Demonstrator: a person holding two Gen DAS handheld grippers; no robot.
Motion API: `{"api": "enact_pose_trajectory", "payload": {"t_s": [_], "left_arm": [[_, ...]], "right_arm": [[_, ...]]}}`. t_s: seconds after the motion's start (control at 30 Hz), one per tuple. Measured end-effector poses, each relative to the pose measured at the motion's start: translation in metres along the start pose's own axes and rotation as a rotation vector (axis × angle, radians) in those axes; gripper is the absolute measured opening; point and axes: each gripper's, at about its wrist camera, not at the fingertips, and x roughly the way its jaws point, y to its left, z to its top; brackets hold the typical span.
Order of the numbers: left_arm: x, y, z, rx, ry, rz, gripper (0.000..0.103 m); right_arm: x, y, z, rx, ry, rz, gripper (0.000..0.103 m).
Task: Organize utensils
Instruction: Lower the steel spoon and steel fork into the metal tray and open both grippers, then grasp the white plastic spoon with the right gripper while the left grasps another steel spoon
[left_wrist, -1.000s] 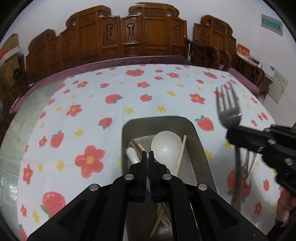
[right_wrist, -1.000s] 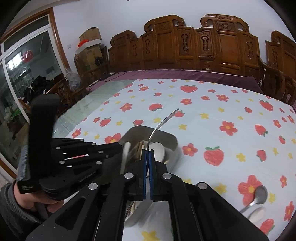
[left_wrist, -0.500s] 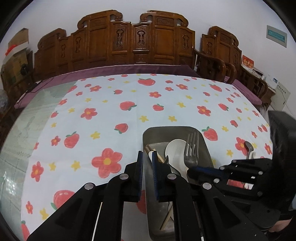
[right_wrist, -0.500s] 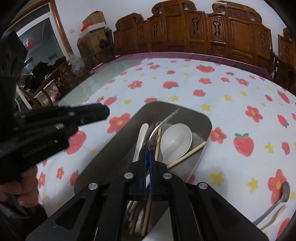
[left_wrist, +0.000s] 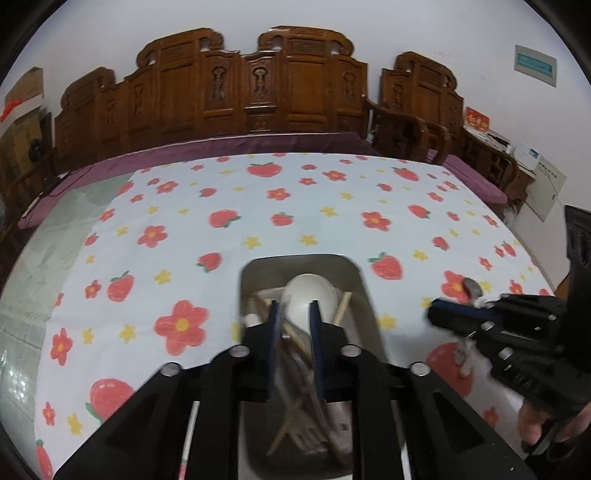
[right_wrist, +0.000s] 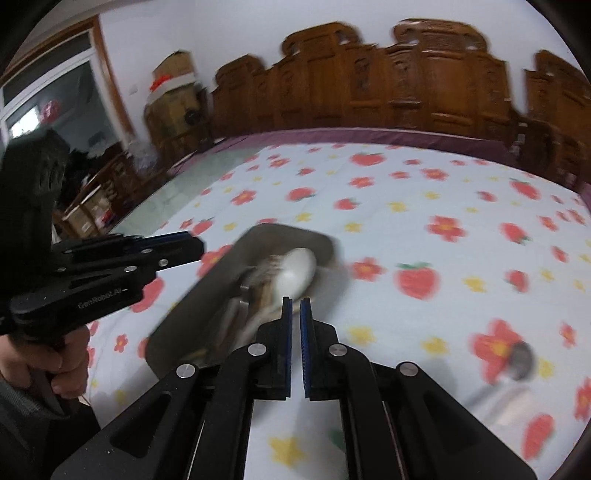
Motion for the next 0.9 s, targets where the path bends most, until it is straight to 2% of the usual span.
{"api": "enact_pose_trajectory", "payload": {"t_s": [0.1,0.2,0.33,0.43,0.63,0.73,0.9], "left_arm": [[-0.003,-0.022,0.0,0.028,-0.01,-0.029,0.022],[-0.005,-0.044,-0.001,0.051,-0.017,-0.061,0.029],[-0.004,-0.072,-0.004,0.081,-0.017,-0.091,0.03],[-0.003,-0.087,-0.008,0.097,-0.013,-0.099,0.031],[0.004,-0.105,-0.017,0.128,0.003,-0.096,0.031],[0.006,-0.112,-0.019,0.14,0.009,-0.099,0.031],[0.008,-0.117,-0.023,0.149,0.016,-0.101,0.031]], "right_arm": [[-0.03,-0.034,-0.014,0.042,-0.018,-0.077,0.007],[-0.051,-0.068,-0.031,0.079,-0.025,-0.167,0.034],[-0.059,-0.116,-0.055,0.169,0.015,-0.252,0.041],[-0.052,-0.131,-0.068,0.204,0.037,-0.29,0.047],[-0.026,-0.138,-0.083,0.257,0.099,-0.337,0.054],[-0.019,-0.138,-0.085,0.292,0.102,-0.335,0.058],[-0.005,-0.13,-0.081,0.235,0.106,-0.391,0.062]]}}
